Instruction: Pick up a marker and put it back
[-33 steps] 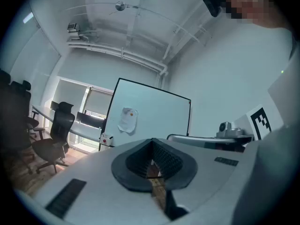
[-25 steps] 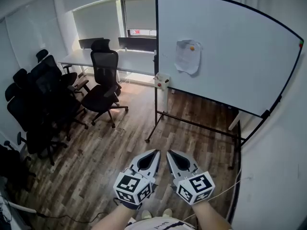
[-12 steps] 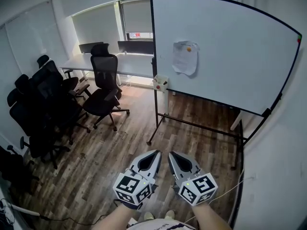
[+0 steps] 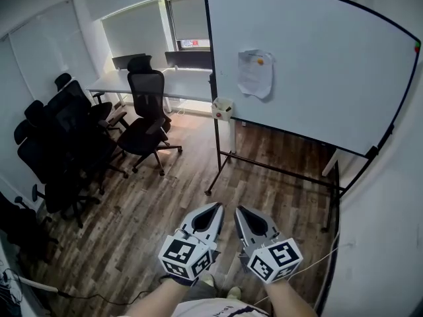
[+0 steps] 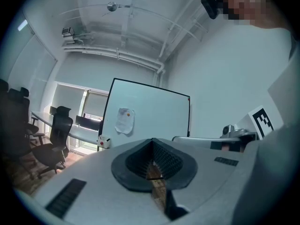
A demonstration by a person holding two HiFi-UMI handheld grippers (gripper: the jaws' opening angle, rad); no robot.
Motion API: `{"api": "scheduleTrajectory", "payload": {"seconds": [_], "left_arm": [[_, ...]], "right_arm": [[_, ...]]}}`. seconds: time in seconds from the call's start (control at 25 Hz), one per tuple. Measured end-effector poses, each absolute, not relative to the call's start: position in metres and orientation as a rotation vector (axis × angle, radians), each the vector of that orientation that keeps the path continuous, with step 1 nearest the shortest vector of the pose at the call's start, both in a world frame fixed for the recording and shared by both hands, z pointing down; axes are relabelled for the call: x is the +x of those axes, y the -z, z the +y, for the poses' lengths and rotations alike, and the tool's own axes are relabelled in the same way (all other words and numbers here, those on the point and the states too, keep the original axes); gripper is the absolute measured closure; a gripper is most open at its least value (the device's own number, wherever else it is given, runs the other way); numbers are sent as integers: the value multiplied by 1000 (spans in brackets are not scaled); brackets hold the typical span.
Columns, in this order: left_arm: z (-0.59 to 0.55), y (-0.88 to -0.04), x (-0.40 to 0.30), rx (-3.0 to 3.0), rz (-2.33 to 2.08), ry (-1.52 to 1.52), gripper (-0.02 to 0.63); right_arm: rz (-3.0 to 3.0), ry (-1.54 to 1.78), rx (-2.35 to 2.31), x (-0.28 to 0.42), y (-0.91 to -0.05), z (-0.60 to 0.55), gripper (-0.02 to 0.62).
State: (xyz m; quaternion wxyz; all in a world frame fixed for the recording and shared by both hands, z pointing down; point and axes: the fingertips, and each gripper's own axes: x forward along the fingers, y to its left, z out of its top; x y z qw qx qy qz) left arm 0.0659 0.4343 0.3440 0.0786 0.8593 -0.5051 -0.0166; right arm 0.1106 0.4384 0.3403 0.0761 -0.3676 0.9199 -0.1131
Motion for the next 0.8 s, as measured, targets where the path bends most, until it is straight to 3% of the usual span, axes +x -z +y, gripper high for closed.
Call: {"api": "scheduleTrajectory", "payload": {"seconds": [0.8], "left_arm": [[225, -354, -41, 2635, -1418, 86, 598]], "right_arm": [[2782, 299, -1208, -9, -348, 233, 592]]}}
